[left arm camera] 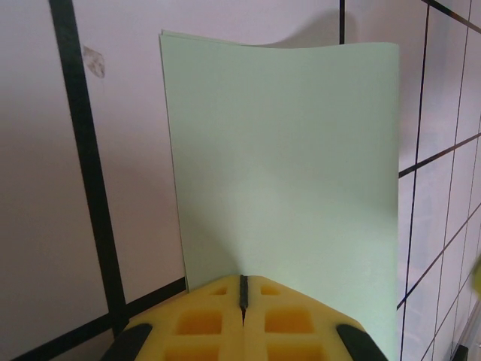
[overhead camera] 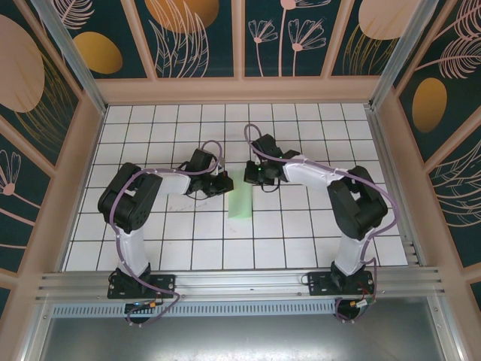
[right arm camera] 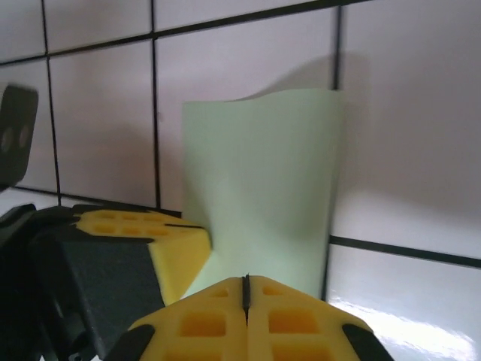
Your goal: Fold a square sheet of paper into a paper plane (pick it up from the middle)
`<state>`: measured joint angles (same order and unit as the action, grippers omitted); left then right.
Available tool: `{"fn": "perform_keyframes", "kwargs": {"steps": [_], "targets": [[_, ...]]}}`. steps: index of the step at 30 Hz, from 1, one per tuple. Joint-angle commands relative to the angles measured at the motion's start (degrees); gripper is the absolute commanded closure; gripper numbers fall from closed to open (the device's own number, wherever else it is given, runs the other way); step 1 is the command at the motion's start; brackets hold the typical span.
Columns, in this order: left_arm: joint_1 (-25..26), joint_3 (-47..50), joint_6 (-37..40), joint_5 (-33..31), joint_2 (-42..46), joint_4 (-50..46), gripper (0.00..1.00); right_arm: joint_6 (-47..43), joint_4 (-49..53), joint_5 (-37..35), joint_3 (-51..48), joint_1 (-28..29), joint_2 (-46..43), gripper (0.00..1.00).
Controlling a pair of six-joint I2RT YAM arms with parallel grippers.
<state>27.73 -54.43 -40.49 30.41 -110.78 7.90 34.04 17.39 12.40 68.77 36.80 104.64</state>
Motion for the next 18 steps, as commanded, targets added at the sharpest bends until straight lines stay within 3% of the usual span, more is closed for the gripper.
{"fn": "perform_keyframes", "kwargs": {"steps": [1,11,18], "targets": [[0.05,2.62,2.08,-8.44,-5.04,-7.37,1.0,1.43,-2.44,4.92,1.84,0.56,3.13,0.97],[0.14,2.62,1.38,-9.91,-5.88,-8.26,1.0,1.43,0.01,5.62,3.14,0.3,9.41,1.0],[0.1,2.88,0.8,-12.5,-6.9,-9.79,1.0,-0.81,-1.64,5.97,-3.03,-2.48,7.38,1.0]]}}
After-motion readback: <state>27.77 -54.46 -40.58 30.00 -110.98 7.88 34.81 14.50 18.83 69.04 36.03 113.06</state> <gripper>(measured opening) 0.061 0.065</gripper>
